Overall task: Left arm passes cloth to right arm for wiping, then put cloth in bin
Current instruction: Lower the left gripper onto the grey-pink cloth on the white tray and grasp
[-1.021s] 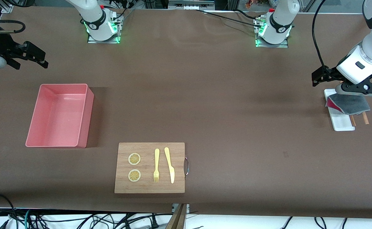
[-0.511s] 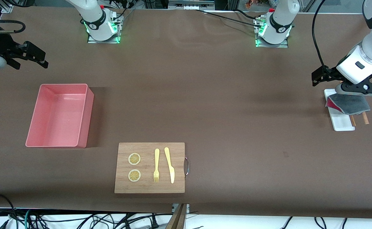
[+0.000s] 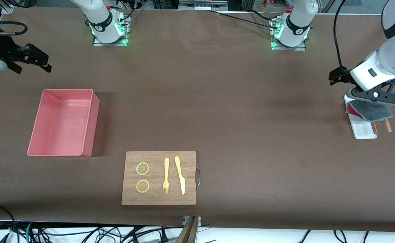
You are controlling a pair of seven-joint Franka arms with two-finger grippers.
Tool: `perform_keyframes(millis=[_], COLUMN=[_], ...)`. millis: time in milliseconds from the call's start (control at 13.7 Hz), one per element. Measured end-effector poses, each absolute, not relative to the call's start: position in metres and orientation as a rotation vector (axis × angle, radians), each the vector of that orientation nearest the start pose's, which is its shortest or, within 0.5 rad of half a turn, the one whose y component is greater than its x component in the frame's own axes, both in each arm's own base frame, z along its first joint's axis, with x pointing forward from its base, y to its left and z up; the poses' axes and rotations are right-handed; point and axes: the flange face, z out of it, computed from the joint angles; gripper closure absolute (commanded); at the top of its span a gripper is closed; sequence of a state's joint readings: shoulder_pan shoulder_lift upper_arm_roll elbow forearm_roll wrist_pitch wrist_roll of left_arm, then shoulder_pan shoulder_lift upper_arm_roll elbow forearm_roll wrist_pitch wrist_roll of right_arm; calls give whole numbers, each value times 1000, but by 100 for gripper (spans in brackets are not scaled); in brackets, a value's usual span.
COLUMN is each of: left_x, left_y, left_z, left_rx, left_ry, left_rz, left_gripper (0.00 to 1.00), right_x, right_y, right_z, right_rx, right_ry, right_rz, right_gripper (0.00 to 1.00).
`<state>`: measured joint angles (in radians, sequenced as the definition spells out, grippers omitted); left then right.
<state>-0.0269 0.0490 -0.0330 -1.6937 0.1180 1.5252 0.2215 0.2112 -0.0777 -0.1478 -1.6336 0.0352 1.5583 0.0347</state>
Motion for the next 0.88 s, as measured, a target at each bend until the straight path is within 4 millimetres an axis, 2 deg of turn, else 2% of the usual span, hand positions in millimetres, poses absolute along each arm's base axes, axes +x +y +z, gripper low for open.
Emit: perform_keyframes(millis=[292, 511, 657, 730, 876], left_x=[567, 584, 596, 603, 613], left_y=[23, 56, 86, 112, 147], left_z=[505, 480, 462, 445, 413], left_rx=[-2883, -2788, -2706, -2682, -2655], left_ry=[796, 1123, 1353, 1462, 1603], left_rz=[460, 455, 483, 513, 564], left_gripper=[0, 0, 0, 0, 0], right_x=[528, 528, 528, 528, 528], right_y=[34, 34, 34, 34, 34], right_z=[635, 635, 635, 635, 635], right_rx=[-3097, -3097, -3097, -3097, -3098], right_ry=[-46, -46, -47, -47, -47], right_rz=[2, 2, 2, 2, 2], right_gripper=[0, 0, 0, 0, 0])
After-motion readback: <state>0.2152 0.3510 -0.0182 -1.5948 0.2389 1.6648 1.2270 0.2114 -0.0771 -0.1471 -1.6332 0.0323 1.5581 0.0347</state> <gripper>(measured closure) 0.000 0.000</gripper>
